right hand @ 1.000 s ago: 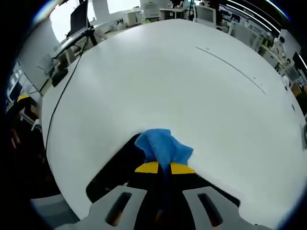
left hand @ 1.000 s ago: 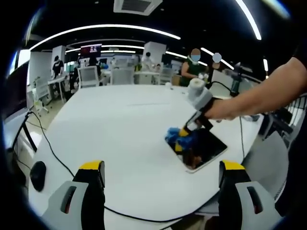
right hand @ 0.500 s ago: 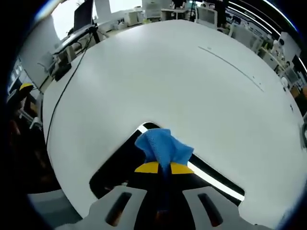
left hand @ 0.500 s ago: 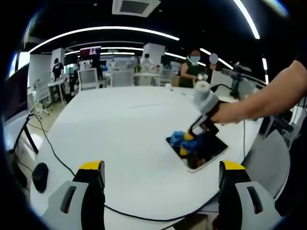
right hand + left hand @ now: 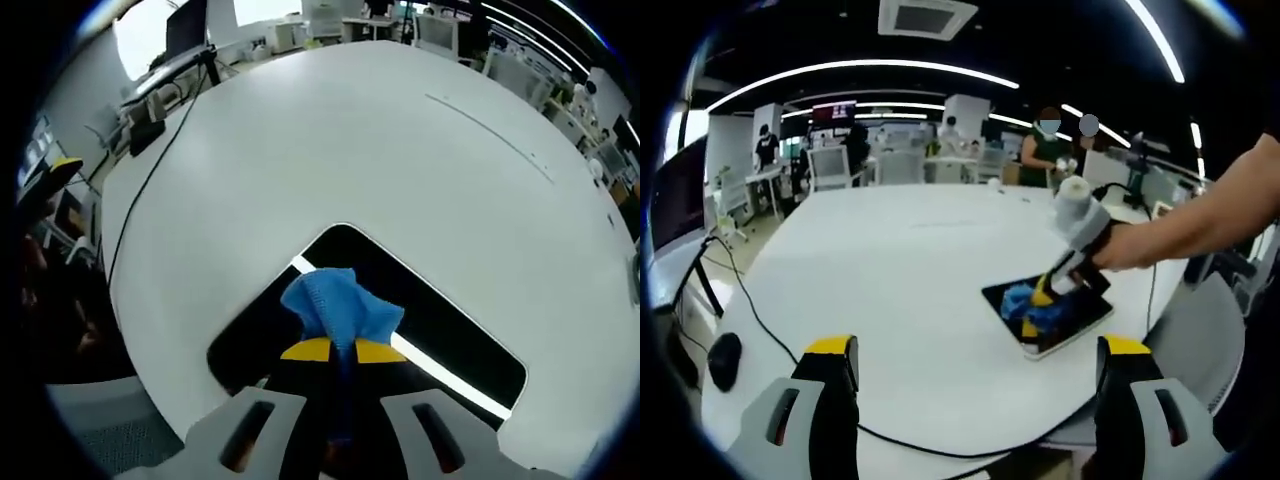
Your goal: Wipe the mirror surface with the cleaning cloth until all visible marks leave the cleaned area.
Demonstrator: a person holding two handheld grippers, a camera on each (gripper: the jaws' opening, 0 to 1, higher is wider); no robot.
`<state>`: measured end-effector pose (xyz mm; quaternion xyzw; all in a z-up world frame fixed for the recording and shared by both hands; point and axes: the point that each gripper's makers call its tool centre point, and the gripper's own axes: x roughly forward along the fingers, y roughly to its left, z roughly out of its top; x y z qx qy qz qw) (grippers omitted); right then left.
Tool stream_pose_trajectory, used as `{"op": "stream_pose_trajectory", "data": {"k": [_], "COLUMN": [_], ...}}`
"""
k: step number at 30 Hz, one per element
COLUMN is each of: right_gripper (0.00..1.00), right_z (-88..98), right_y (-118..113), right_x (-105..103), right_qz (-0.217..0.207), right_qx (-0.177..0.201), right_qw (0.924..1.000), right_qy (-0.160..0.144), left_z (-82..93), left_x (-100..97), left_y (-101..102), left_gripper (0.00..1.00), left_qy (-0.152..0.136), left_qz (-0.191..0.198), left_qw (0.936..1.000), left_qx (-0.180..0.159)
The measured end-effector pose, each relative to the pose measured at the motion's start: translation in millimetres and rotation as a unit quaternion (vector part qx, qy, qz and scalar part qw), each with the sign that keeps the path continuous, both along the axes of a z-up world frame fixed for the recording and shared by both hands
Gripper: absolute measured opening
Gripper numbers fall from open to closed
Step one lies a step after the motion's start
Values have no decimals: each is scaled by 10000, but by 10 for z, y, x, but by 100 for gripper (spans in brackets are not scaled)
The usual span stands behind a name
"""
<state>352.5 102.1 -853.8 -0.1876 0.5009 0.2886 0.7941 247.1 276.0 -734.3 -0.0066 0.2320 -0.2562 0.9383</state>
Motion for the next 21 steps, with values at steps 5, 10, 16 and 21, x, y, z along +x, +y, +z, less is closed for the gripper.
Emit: {"op": "stream_pose_trajectory", "data": {"k": [5, 10, 16, 21], "right_gripper": [1, 1, 1, 1], "right_z": [0, -2, -2, -1], "right_y": [5, 22, 31, 47], "right_x": [-45, -114, -172, -204], "right_qz": [-7, 83, 145, 172], "right_qx": [22, -32, -37, -26], "right_qw": [10000, 10000, 9999, 9998], "right_qy": [17, 13, 6, 6], "left_z": [10, 12, -7, 1], "left_x": [-1, -7, -29, -29], "left_y": [-13, -25, -54, -86], "left_gripper": [99, 99, 99, 99], "left_qy": [-2, -1, 20, 16], "left_qz": [-2, -18, -37, -52], "left_qw": [10000, 10000, 10000, 10000], "left_qx": [-18, -15, -26, -47]}}
